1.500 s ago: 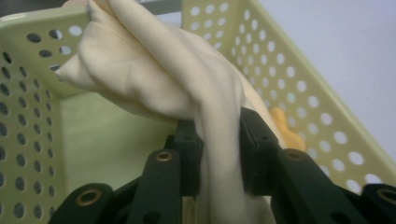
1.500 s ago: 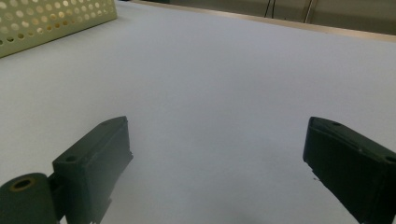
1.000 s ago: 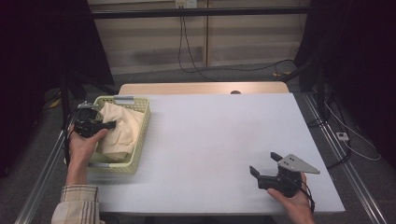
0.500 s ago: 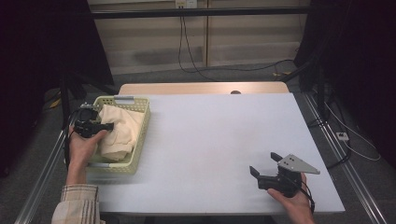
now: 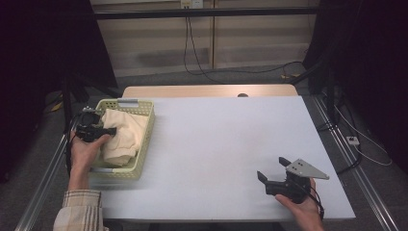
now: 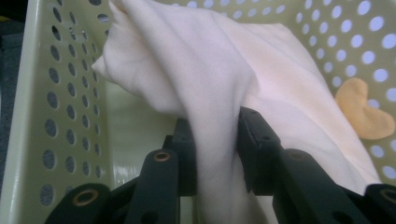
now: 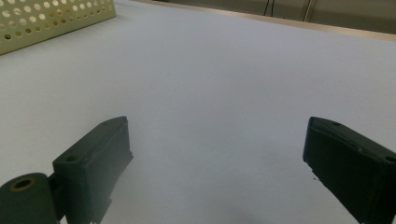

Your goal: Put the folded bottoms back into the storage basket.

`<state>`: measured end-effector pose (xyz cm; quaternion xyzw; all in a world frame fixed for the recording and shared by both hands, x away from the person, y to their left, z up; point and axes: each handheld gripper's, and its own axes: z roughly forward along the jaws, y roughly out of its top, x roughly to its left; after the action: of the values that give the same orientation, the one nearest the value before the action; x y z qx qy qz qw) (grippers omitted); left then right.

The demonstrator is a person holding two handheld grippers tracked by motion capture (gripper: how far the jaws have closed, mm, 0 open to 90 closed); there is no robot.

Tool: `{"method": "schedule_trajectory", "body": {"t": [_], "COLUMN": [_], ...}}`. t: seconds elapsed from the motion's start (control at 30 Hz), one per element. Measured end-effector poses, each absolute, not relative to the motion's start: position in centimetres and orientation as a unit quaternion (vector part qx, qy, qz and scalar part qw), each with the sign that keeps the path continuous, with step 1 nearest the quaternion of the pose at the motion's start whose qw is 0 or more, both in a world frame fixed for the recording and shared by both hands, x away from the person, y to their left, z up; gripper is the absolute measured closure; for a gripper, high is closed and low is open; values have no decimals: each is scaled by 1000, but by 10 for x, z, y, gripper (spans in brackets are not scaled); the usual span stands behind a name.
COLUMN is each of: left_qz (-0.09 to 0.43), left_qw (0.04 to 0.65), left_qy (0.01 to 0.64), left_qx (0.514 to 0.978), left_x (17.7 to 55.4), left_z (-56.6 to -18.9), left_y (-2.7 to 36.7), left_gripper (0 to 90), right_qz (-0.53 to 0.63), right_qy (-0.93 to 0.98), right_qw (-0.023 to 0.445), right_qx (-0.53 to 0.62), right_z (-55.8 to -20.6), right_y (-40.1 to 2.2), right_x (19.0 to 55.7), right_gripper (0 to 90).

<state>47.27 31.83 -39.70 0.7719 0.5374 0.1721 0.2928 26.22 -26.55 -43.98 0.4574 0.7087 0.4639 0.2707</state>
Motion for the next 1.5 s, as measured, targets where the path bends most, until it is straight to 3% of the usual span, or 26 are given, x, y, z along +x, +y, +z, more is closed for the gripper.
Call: {"method": "schedule_trajectory", "body": {"t": [0.63,0.97,1.5], "left_qz": [183,179,160], "left_qw": [260,250,244], "left_qy": [570,575,569], "left_qx": [758,758,768], "left_x": [477,478,482], "left_z": [-405,-409,-415], "left_y": [319,318,319], "left_gripper": [678,615,295], "right_qz": [464,463,463], "right_qy": [710,713,711], "right_qw": [269,268,267], "right_qx": [456,454,456], "right_z": [-440,-440,-440], "right_y": [-265,-264,-264], "right_x": [262,262,262], "right_gripper": [75,74,73]}}
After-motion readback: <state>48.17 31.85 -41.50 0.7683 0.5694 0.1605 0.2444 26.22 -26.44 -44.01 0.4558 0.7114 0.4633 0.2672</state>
